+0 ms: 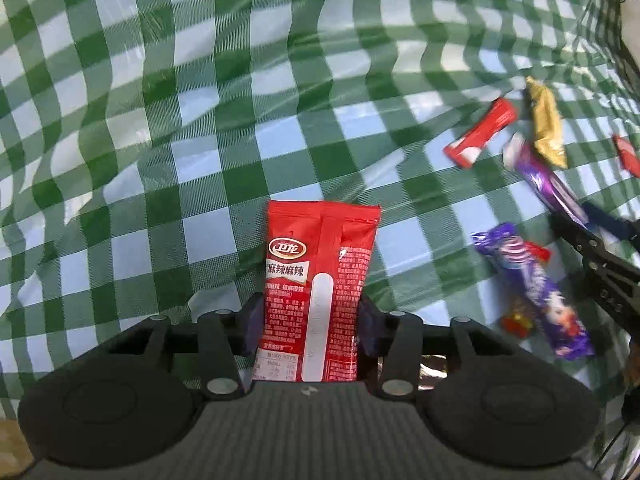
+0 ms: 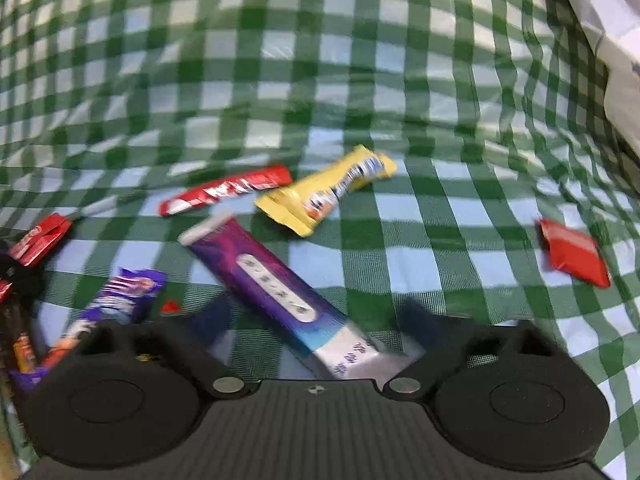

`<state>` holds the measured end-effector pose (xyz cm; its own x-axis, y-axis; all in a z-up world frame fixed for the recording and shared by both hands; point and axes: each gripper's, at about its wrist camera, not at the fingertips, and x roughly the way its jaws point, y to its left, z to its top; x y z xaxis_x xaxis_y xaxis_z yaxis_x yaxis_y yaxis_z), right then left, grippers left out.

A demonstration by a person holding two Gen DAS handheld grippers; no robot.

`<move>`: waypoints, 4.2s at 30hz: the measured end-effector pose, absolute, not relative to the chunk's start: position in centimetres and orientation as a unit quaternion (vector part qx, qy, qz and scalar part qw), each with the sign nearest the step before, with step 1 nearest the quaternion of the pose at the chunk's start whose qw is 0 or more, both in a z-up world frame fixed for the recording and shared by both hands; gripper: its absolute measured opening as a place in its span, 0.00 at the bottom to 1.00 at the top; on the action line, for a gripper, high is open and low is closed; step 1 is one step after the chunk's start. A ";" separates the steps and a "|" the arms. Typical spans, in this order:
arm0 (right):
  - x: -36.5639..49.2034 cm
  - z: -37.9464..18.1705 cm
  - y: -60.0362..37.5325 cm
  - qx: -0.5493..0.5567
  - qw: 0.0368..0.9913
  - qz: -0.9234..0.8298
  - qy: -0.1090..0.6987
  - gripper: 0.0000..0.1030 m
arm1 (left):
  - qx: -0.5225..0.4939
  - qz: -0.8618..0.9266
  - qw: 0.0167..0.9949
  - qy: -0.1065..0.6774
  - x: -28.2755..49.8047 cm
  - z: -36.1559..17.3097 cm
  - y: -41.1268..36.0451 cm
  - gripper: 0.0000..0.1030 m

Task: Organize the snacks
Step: 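Carry both held snacks over the cardboard box, then open both grippers to drop the red packet and purple tube into the box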

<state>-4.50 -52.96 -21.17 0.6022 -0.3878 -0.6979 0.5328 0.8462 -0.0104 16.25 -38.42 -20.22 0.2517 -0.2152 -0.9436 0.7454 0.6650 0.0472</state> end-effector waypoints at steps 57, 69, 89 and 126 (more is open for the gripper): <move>-23.5 3.5 -3.1 0.145 0.935 -0.082 0.313 0.16 | -0.100 -0.387 0.793 0.460 -8.9 8.8 17.0 0.46; -22.0 2.3 -3.9 0.158 0.924 -0.093 0.336 0.16 | 0.051 -0.262 0.843 0.466 -6.7 5.4 13.3 0.46; -12.1 1.6 -5.2 0.142 0.915 -0.067 0.371 0.16 | 0.127 -0.184 0.859 0.460 1.0 0.5 10.2 0.47; -3.3 -3.1 -6.3 0.137 0.899 -0.082 0.408 0.85 | 0.183 -0.164 0.862 0.443 6.1 -3.9 8.3 1.00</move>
